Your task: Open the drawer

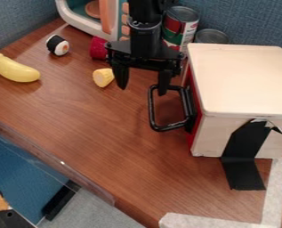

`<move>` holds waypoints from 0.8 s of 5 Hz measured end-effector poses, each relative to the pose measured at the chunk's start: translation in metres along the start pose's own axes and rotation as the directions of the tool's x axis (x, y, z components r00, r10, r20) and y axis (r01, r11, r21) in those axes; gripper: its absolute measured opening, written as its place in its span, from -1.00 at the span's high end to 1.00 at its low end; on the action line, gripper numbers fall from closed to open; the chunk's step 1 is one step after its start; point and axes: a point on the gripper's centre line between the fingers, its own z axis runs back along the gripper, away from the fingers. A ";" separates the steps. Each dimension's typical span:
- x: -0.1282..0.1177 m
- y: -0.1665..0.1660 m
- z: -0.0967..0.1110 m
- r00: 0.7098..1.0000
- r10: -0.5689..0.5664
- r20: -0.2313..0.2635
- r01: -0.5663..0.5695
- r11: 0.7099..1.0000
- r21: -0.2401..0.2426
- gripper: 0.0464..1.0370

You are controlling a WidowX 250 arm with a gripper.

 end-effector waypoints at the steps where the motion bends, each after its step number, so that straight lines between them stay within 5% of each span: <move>1: -0.005 0.000 -0.008 1.000 0.011 -0.028 -0.011 1.000 0.003 -0.92; 3: -0.006 -0.005 -0.023 0.974 0.206 -0.092 -0.214 0.973 -0.085 -0.92; 4: -0.005 -0.006 -0.029 0.950 0.303 -0.072 -0.309 0.946 -0.102 -0.92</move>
